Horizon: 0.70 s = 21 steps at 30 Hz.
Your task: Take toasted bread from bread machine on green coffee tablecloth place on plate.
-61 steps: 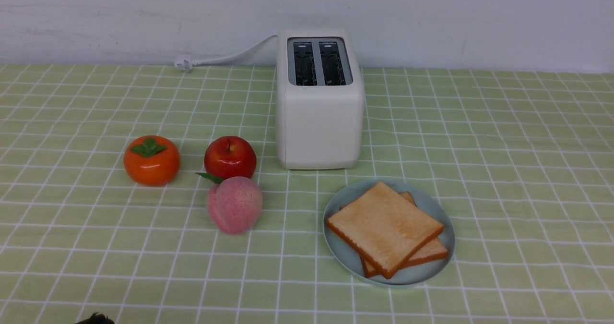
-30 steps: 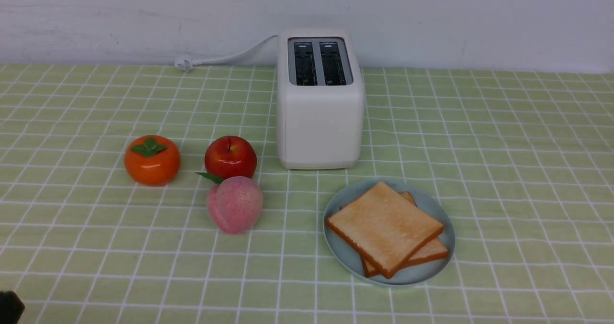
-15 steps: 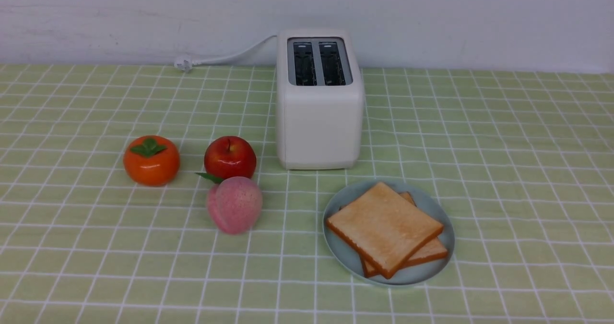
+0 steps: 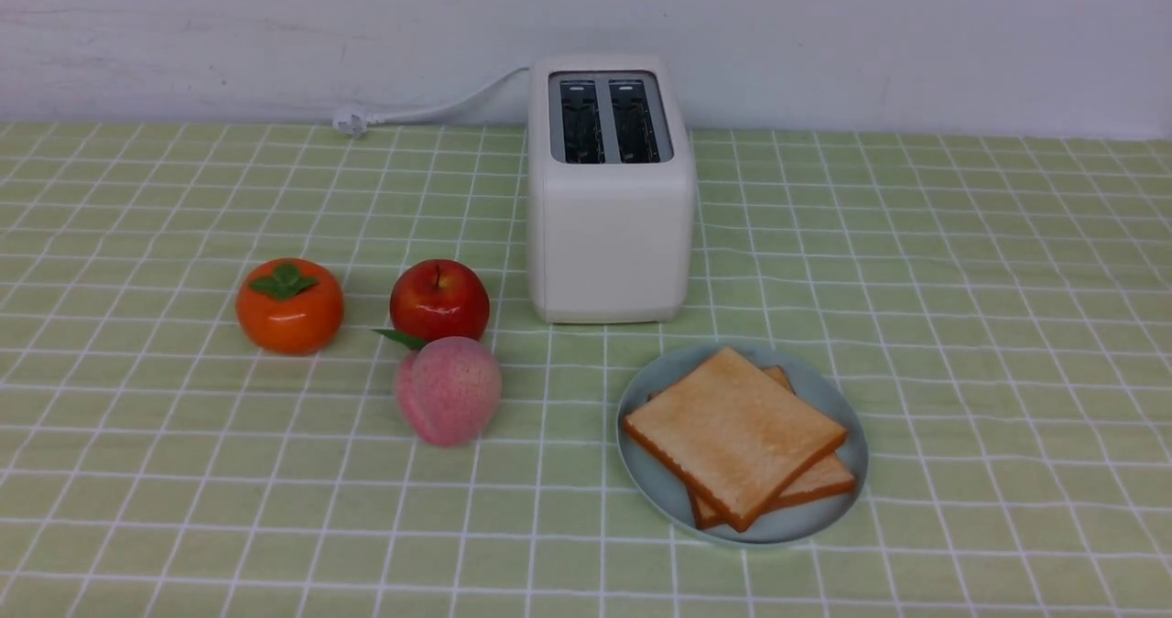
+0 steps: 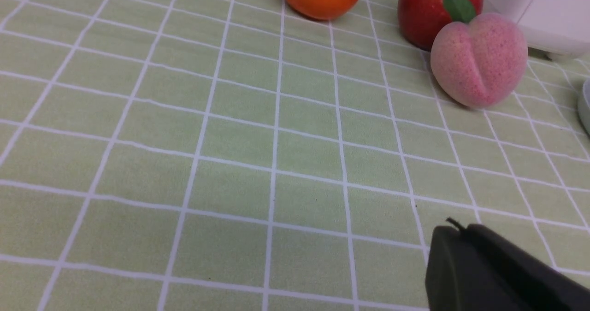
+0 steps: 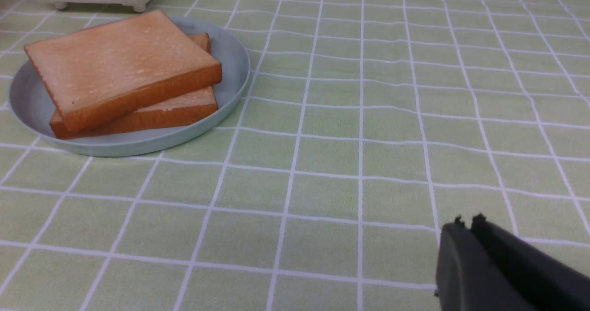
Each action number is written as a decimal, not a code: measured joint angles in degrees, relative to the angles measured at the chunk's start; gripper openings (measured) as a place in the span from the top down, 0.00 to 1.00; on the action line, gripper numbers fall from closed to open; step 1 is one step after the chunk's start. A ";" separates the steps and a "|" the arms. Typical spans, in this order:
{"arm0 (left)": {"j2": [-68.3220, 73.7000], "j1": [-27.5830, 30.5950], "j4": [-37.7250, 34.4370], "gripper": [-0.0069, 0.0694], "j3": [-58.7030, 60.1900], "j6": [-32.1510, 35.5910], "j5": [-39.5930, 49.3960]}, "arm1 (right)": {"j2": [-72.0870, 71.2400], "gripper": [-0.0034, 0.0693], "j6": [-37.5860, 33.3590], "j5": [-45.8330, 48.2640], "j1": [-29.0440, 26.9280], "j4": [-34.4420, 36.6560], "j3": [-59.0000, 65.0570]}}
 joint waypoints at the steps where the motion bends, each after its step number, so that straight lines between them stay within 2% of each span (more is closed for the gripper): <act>1: 0.00 0.00 0.00 0.93 0.00 0.00 0.00 | 0.00 0.91 0.00 0.00 0.00 0.00 0.00; 21: 0.00 0.00 0.00 0.93 0.00 -0.02 0.00 | 0.00 0.88 0.00 0.00 0.00 0.00 0.00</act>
